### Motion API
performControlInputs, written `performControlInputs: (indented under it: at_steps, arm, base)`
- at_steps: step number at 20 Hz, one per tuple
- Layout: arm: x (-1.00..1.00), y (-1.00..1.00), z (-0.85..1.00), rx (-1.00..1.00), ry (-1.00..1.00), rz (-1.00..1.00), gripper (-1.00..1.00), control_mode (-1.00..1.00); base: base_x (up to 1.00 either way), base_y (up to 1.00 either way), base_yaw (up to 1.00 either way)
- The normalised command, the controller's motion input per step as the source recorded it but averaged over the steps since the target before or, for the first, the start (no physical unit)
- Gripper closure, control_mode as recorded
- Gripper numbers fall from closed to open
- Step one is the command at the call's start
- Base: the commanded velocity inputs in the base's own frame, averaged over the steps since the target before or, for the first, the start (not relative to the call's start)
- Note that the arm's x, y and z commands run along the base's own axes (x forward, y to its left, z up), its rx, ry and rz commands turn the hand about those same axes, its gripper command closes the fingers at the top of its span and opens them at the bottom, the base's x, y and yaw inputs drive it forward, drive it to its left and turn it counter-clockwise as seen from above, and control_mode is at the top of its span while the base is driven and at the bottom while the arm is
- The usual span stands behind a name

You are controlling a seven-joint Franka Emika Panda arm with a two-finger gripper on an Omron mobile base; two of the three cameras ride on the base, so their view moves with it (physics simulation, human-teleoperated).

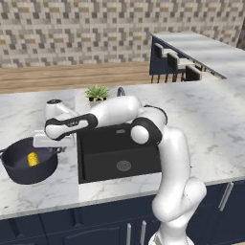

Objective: Dump the corn from the pot into the sink. Then turn on the water and wash the corn. Then turn off the water and put the corn back in the pot.

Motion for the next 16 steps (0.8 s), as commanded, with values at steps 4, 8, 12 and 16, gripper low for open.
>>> performControlInputs:
  at_steps: [4,8,12,16]
  arm:
    - [0.0,-0.47,0.22,0.0,-0.11,0.0,1.0,-1.0]
    - [-0.02,-0.73,0.66,0.0,-0.05,-0.06,1.0,-1.0]
    - [-0.1,-0.73,0.76,0.09,0.05,-0.13,1.0,-1.0]
    - [-0.17,-0.63,0.54,0.14,0.07,-0.19,1.0,-1.0]
  base:
    - [0.0,0.0,0.0]
    - [0.0,0.0,0.0]
    - [0.0,0.0,0.0]
    - [0.0,0.0,0.0]
